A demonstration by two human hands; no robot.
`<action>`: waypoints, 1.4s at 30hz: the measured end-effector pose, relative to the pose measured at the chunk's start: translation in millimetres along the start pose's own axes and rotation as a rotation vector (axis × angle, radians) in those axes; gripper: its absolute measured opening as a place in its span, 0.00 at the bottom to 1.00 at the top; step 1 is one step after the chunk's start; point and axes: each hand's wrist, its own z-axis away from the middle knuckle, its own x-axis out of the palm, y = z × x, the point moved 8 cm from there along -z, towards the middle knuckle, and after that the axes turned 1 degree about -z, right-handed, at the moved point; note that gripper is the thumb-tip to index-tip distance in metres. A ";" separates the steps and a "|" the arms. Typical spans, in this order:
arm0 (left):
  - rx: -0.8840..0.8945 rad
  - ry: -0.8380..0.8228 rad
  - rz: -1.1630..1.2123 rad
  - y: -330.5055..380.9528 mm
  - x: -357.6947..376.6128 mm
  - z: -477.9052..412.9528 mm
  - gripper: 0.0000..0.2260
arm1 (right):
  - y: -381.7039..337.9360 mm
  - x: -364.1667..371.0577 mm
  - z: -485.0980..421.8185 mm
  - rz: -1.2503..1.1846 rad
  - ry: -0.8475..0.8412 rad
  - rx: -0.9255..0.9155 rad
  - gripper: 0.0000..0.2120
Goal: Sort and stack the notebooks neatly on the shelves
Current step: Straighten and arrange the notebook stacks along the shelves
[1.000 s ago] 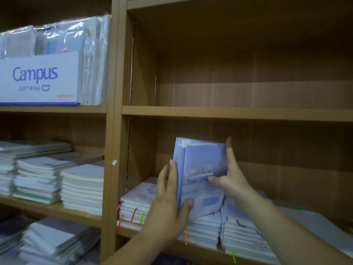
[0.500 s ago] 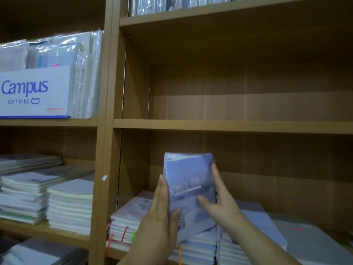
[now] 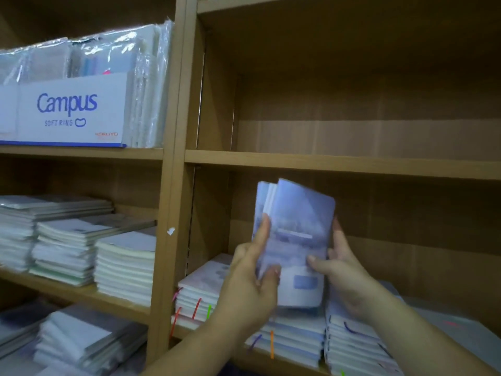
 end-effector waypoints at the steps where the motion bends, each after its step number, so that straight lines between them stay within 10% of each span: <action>1: -0.029 0.016 0.088 2.4 -6.2 -1.5 0.37 | -5.7 1.8 0.8 -0.006 -0.008 -0.017 0.47; 8: -0.396 0.011 0.445 1.7 -44.6 14.4 0.32 | -17.2 25.3 36.4 0.030 0.051 0.055 0.44; 14: -0.686 0.092 0.463 -22.0 -73.1 20.5 0.15 | -13.5 66.8 46.2 0.013 0.086 0.208 0.09; 17: -0.723 0.076 0.330 -38.9 -92.0 6.7 0.12 | -7.3 82.6 28.7 0.090 0.133 0.251 0.10; 21: -0.727 0.108 0.304 -55.6 -113.5 0.2 0.11 | 22.2 97.7 -1.3 0.141 0.180 0.316 0.29; 25: -0.574 -0.020 0.396 -66.0 -116.4 9.0 0.24 | 34.6 100.1 -28.7 0.155 0.217 0.318 0.14; 28: -0.422 -0.177 0.032 -71.0 -115.2 17.8 0.44 | 29.3 98.7 -37.0 0.194 0.245 0.282 0.09; 36: -0.234 -0.114 -0.130 -55.8 -102.1 -2.5 0.35 | 15.4 75.7 -28.2 0.190 0.346 0.164 0.26; 42: -0.173 0.022 -0.482 -62.7 -122.4 -1.0 0.34 | 44.1 94.3 -33.0 0.097 0.330 0.196 0.16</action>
